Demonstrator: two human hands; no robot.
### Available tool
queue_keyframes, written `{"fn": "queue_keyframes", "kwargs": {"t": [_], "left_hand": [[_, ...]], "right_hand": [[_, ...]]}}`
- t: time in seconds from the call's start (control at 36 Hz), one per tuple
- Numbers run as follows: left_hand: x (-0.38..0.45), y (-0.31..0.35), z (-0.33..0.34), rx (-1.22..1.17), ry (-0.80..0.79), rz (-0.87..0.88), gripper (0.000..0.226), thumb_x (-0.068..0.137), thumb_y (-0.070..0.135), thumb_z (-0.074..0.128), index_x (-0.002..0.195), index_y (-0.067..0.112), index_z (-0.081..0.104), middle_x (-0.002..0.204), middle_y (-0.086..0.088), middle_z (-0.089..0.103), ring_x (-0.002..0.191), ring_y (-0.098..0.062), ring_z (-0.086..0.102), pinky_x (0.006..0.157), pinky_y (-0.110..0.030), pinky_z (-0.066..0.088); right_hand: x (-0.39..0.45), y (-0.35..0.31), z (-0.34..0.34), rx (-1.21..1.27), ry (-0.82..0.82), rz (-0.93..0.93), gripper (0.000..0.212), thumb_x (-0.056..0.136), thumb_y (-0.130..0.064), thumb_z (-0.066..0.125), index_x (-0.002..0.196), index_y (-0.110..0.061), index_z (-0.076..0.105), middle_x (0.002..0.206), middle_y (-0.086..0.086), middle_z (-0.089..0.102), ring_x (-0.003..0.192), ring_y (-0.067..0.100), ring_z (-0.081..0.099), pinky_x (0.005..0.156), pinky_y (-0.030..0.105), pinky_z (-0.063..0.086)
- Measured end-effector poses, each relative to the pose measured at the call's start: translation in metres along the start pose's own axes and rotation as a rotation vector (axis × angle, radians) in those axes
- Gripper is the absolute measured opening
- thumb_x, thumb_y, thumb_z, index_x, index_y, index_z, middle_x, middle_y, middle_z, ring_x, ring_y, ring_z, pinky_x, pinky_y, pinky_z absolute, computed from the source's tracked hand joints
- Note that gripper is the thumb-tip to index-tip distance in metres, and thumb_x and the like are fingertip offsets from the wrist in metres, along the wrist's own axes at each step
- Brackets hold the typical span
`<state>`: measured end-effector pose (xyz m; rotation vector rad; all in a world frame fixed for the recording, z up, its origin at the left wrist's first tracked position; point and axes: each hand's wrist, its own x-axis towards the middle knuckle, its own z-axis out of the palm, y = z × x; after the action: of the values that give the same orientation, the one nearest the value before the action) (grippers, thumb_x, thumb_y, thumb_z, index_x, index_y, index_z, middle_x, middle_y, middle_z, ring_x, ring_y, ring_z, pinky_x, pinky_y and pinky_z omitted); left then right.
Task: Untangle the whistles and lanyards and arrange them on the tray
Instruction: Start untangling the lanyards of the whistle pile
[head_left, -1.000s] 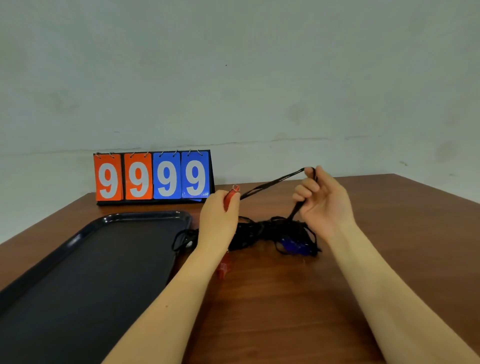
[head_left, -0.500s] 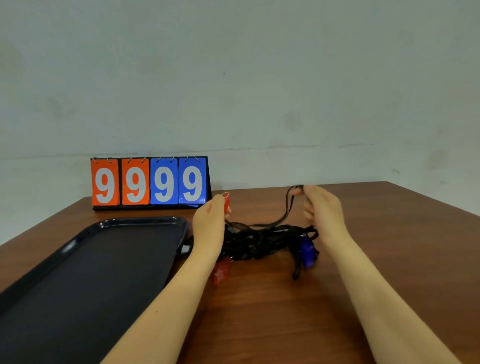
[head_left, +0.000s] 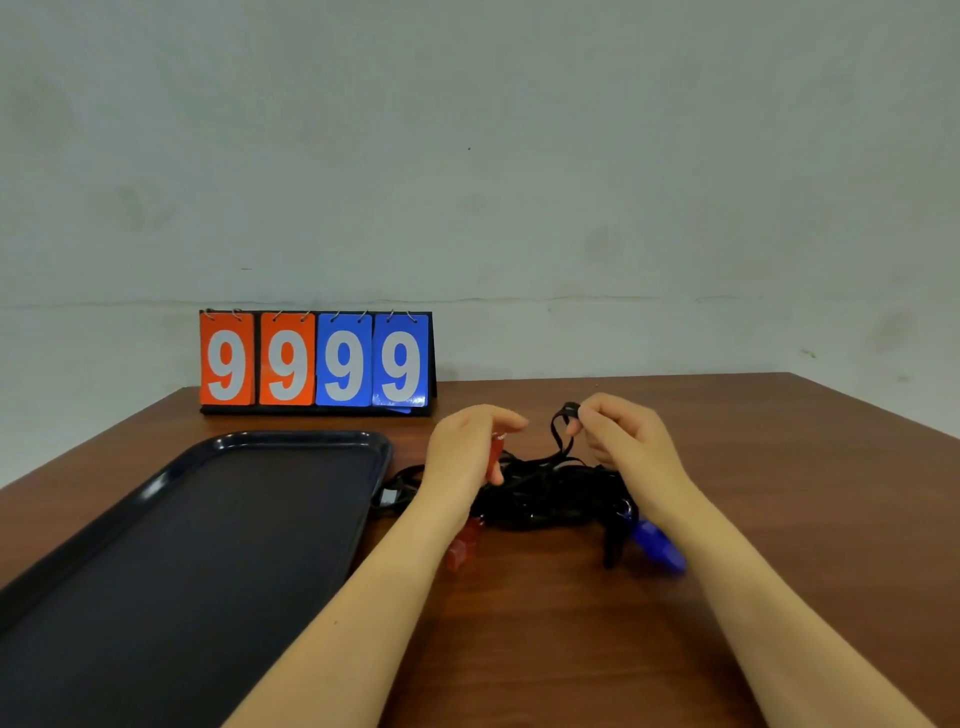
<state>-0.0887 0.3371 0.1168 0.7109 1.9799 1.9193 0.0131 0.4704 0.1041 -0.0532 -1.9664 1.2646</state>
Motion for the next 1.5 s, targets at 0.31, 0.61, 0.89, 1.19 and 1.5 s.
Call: {"fn": "queue_keyframes", "kwargs": {"t": [0.31, 0.61, 0.89, 1.19, 1.5], "left_hand": [[-0.011, -0.011, 0.013, 0.234, -0.334, 0.180, 0.037, 0.103, 0.033, 0.038, 0.138, 0.031, 0.047, 0.069, 0.003, 0.070, 0.042, -0.004, 0.043, 0.046, -0.010, 0.039], [-0.008, -0.018, 0.017, 0.305, -0.279, 0.266, 0.025, 0.101, 0.033, 0.041, 0.114, 0.028, 0.061, 0.067, 0.012, 0.058, 0.047, 0.000, 0.048, 0.060, -0.021, 0.043], [-0.006, -0.006, 0.008, -0.211, -0.137, 0.136, 0.024, 0.101, 0.020, 0.040, 0.083, 0.012, 0.054, 0.076, -0.005, 0.057, 0.043, -0.008, 0.040, 0.040, -0.019, 0.026], [-0.001, 0.010, -0.016, -0.524, 0.253, 0.224, 0.022, 0.101, 0.015, 0.039, 0.095, 0.007, 0.058, 0.070, 0.002, 0.064, 0.041, -0.007, 0.037, 0.039, -0.018, 0.028], [0.001, 0.011, -0.024, -0.556, 0.327, 0.205, 0.021, 0.100, 0.014, 0.037, 0.089, 0.008, 0.054, 0.079, 0.003, 0.070, 0.041, -0.007, 0.038, 0.039, -0.018, 0.026]], "right_hand": [[0.001, 0.007, -0.001, 0.040, -0.042, 0.023, 0.034, 0.099, -0.006, 0.044, 0.066, -0.006, 0.052, 0.047, -0.013, 0.037, 0.044, 0.003, 0.028, 0.047, 0.012, 0.026], [-0.001, 0.010, 0.003, -0.092, -0.048, 0.009, 0.036, 0.098, -0.005, 0.046, 0.062, -0.011, 0.048, 0.050, -0.016, 0.046, 0.050, -0.002, 0.043, 0.054, 0.009, 0.034], [0.005, 0.007, -0.005, 0.182, -0.082, 0.230, 0.037, 0.096, -0.021, 0.053, 0.061, -0.011, 0.046, 0.048, -0.002, 0.031, 0.043, 0.013, 0.028, 0.044, 0.022, 0.026], [0.001, 0.017, -0.005, -0.486, -0.326, 0.183, 0.019, 0.090, -0.041, 0.062, 0.082, -0.023, 0.062, 0.080, -0.003, 0.065, 0.070, 0.009, 0.060, 0.064, 0.023, 0.044], [0.000, 0.002, 0.000, -0.026, -0.130, 0.210, 0.044, 0.095, -0.040, 0.053, 0.064, -0.014, 0.037, 0.062, -0.002, 0.031, 0.060, 0.014, 0.034, 0.070, 0.027, 0.034]]}}
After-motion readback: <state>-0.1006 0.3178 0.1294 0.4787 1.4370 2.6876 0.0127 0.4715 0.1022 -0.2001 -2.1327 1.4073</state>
